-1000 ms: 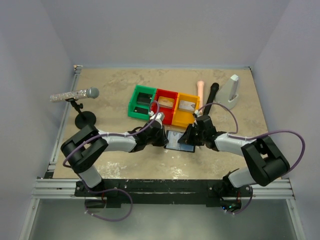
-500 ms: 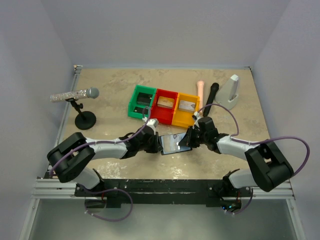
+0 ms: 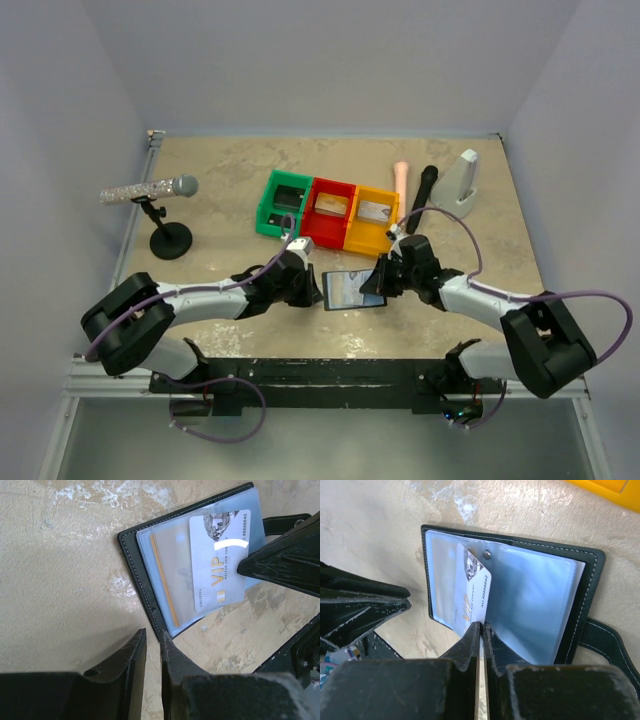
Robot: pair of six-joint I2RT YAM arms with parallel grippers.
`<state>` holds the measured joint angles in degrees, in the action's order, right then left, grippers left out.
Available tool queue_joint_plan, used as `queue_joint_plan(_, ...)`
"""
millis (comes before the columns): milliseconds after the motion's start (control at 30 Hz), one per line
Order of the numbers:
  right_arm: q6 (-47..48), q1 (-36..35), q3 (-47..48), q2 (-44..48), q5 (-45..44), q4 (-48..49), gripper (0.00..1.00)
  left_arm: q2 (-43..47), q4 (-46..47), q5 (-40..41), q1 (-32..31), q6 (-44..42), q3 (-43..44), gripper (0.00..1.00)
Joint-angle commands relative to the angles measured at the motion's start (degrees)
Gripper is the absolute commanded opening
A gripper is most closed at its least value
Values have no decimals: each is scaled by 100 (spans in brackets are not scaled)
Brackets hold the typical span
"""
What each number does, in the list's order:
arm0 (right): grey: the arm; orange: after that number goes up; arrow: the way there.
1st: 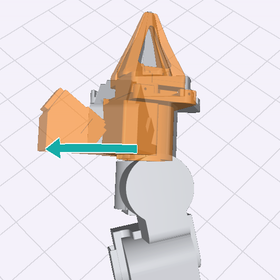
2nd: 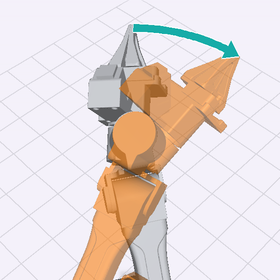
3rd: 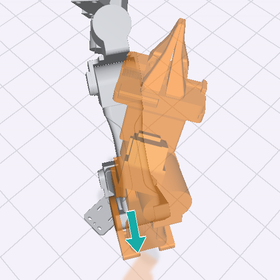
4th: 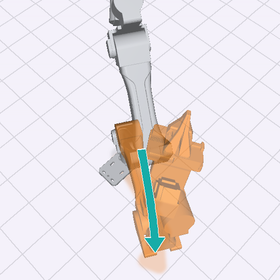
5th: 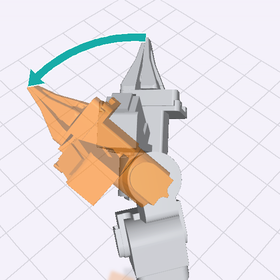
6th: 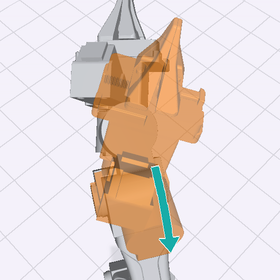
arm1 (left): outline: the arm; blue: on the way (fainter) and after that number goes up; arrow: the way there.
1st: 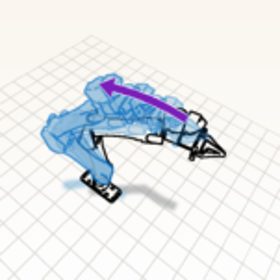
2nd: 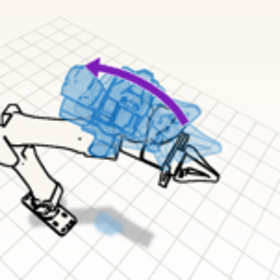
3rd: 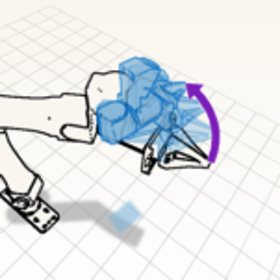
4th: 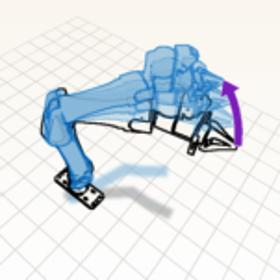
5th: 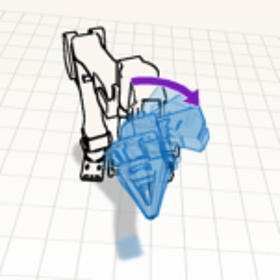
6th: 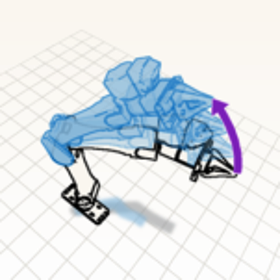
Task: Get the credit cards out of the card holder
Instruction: Remove the credit card from the card holder.
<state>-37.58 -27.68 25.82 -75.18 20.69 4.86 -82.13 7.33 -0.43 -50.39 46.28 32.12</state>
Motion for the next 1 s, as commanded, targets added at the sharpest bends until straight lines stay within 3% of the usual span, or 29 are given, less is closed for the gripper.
queue_joint_plan(0,286,26,-16,415,-74,-599,0,206,-30,16,-32,-119,84,22)
queue_joint_plan(300,233,26,256,899,-267,-1461,0,399,-101,210,-23,-207,93,23)
queue_joint_plan(433,286,35,344,1075,-477,-1769,0,364,196,-175,-23,-304,189,27)
queue_joint_plan(633,243,26,380,944,-487,-1805,0,-267,1174,-1380,-137,-278,566,29)
queue_joint_plan(967,251,35,494,1075,-557,-2147,0,-1191,814,-1373,-375,-295,1156,28)
